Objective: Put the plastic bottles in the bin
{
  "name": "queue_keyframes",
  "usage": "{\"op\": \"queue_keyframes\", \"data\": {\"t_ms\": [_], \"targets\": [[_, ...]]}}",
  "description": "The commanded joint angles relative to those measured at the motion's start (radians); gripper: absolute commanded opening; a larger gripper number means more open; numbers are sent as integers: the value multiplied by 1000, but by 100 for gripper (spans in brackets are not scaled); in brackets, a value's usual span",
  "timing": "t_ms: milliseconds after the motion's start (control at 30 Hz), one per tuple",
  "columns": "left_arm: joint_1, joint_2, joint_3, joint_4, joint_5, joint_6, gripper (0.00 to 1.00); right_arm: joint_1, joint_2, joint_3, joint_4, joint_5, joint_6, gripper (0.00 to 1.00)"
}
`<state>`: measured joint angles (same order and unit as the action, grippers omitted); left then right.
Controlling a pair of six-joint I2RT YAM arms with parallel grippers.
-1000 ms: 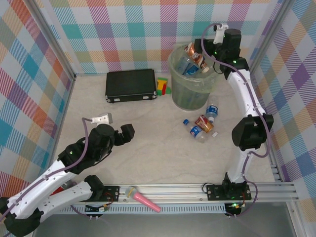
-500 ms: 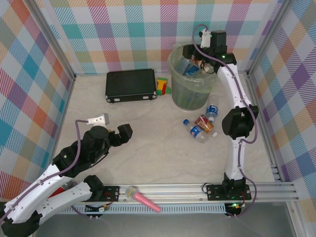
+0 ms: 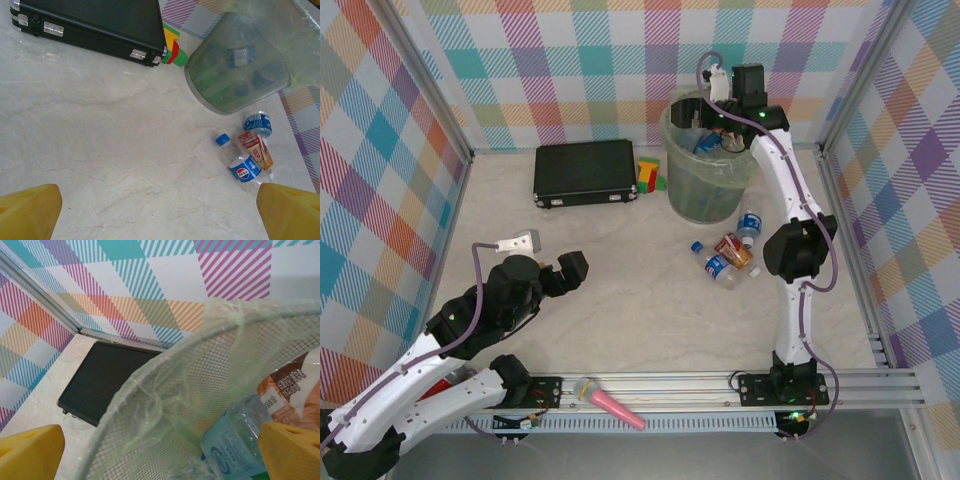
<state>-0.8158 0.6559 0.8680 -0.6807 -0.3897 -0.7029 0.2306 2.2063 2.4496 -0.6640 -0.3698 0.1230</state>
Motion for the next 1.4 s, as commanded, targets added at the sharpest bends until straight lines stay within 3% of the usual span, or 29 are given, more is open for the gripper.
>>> {"op": "queue_keyframes", "data": {"t_ms": [0, 167, 467, 833, 1067, 1233, 1367], "targets": [[3, -19, -14, -3, 8, 16, 100, 1, -132, -19, 10, 26, 4, 99], [3, -14, -36, 36, 52, 29, 100, 19, -308, -213, 86, 111, 24, 99], [0, 43, -79, 135, 149, 38, 100, 27, -740, -767, 229, 257, 131, 99], [-60, 219, -110, 297, 205, 13, 100, 31, -1208, -1313, 118, 312, 230, 99], [-147, 337, -154, 445, 155, -36, 100, 59, -1265, -1509, 62, 304, 228, 99], [-178, 386, -198, 508, 139, -80, 100, 92, -1211, -1587, 59, 302, 204, 100], [-178, 381, -214, 512, 116, -95, 100, 107, -1119, -1612, 60, 319, 161, 95]]}}
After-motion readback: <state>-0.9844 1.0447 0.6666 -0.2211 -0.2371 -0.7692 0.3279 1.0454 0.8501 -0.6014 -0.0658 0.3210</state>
